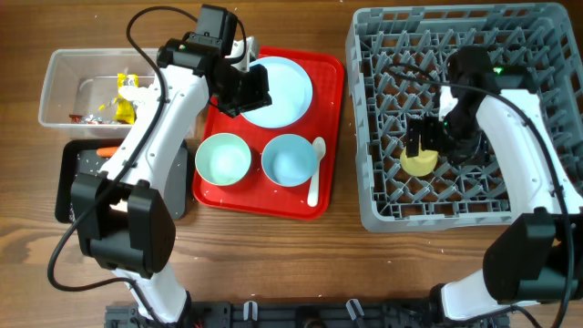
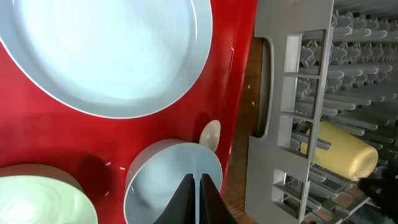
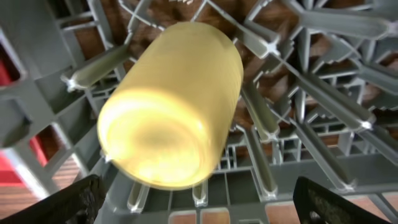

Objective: Sort waste into correct bins and load items into the dishwasher rack

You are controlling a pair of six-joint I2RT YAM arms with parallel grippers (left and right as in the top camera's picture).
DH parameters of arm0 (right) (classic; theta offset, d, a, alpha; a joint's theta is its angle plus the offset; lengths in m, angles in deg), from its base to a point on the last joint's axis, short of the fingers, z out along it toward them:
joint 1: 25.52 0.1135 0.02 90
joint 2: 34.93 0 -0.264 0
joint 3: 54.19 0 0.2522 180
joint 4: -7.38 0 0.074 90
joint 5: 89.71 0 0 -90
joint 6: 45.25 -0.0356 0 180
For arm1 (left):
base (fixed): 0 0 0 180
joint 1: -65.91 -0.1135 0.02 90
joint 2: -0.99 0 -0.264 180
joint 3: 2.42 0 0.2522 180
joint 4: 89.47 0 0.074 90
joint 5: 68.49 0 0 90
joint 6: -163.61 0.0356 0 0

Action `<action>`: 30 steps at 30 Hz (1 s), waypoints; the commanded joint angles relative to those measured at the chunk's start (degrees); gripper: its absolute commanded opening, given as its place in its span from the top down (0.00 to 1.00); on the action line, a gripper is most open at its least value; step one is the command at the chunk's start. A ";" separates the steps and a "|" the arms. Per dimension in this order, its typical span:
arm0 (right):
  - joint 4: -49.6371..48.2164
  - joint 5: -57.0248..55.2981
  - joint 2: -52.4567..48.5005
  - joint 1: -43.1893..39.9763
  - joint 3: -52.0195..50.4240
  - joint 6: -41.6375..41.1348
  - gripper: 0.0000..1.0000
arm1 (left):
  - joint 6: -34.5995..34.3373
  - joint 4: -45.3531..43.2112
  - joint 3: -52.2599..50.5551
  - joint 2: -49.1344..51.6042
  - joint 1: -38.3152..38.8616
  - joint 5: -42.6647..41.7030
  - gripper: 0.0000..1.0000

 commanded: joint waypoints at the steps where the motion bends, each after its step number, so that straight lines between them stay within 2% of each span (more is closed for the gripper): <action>1: 1.84 7.26 -0.42 -0.07 7.89 4.37 0.00 | 1.11 0.17 0.76 -0.09 0.28 0.35 0.96; 6: 2.58 27.34 -0.04 -0.07 12.00 10.14 0.00 | 1.09 1.73 0.76 -0.09 0.28 3.43 0.96; 8: 2.62 29.46 -0.04 0.13 11.93 10.43 0.00 | 0.87 3.43 0.76 -0.09 0.28 7.30 0.96; 14: -1.05 27.34 -0.04 5.53 10.38 9.92 0.00 | 0.87 7.61 0.66 -0.07 0.28 16.31 0.96; 19: -6.03 18.91 -0.04 13.09 8.41 2.47 0.00 | 0.24 9.25 0.63 -0.07 -0.02 20.83 0.96; 25: -13.22 16.74 -0.04 21.64 4.44 1.05 0.00 | -0.42 9.81 -0.74 -0.07 0.07 20.94 0.96; 30: -16.28 16.74 -0.07 23.56 1.25 1.03 0.00 | -0.63 8.98 -4.26 -0.07 0.15 20.02 0.88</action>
